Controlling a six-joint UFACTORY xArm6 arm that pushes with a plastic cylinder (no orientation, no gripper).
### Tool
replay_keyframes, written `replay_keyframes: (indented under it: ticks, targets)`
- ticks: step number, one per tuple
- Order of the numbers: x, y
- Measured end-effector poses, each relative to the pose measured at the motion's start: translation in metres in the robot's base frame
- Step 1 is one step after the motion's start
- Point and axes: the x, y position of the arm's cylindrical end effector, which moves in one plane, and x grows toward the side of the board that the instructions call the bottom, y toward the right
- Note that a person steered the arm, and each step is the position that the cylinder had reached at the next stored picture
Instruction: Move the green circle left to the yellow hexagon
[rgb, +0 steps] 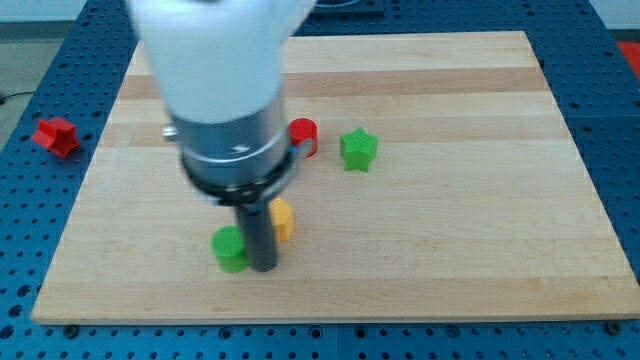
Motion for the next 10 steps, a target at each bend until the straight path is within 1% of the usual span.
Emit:
replay_keyframes:
  ticks: [1, 2, 3, 4, 5, 6, 7, 8, 9, 10]
  targets:
    - [-0.001, -0.054]
    - [-0.001, -0.067]
    - [-0.006, -0.057]
    - [-0.026, -0.055]
    - [-0.021, -0.064]
    - [-0.018, -0.085]
    - [-0.029, -0.101]
    - [-0.04, -0.137]
    - [-0.037, -0.139]
    - [-0.038, -0.121]
